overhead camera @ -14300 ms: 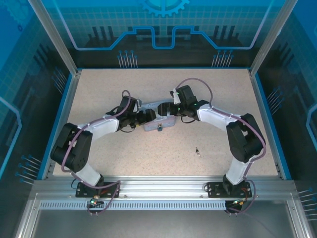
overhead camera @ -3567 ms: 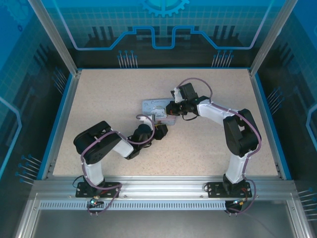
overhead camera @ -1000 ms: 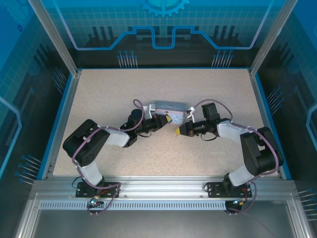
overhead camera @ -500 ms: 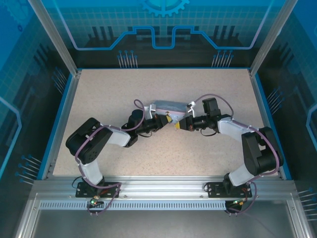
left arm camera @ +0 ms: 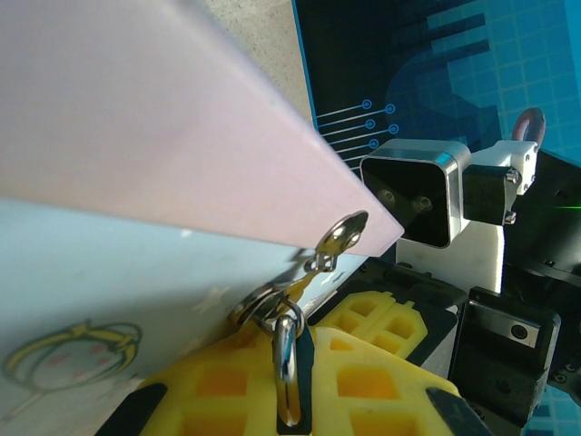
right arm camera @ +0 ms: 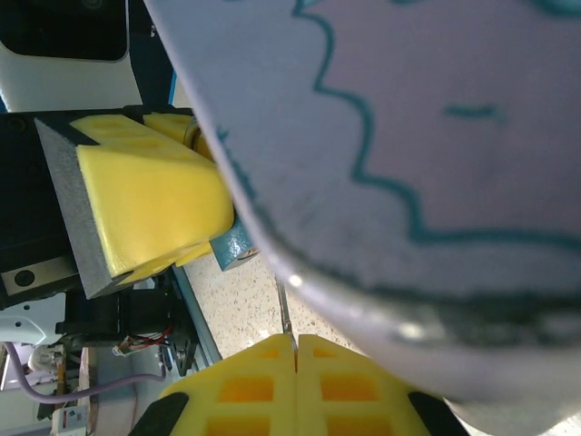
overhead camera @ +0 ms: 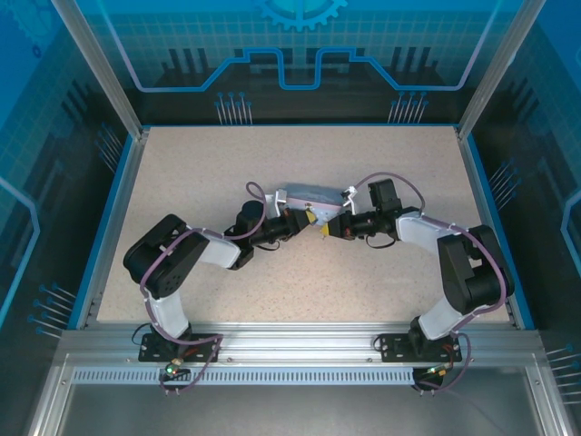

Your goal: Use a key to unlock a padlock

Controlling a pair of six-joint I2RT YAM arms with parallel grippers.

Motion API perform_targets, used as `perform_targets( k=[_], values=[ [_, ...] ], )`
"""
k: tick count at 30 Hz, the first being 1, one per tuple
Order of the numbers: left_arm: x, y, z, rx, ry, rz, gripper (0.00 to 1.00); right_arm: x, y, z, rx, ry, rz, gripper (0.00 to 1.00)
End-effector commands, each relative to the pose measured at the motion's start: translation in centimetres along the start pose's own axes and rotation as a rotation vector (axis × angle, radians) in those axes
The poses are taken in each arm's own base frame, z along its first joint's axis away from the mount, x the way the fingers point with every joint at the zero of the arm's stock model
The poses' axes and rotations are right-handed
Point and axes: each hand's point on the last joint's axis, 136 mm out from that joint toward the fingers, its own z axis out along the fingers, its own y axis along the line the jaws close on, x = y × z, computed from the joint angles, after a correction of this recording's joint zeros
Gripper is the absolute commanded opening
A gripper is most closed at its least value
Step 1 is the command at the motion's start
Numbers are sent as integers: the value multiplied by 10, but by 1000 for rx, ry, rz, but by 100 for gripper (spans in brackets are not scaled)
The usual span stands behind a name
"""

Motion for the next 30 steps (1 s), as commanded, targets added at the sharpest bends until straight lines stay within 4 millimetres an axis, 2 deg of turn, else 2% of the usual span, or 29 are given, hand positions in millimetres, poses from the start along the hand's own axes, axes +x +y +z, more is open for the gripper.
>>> perform_targets(
  k=[1, 12, 21, 30],
  values=[
    [-9, -33, 3, 111, -19, 64, 0, -10, 5, 0, -13, -22, -12, 0],
    [-6, -31, 4, 106, -13, 65, 0, -17, 12, 0, -40, -35, -30, 0],
    [-4, -32, 6, 113, -4, 65, 0, -16, 9, 1, -36, -34, -28, 0],
    [-2, -29, 5, 96, -1, 70, 0, -21, 11, -5, -31, -64, -50, 0]
  ],
)
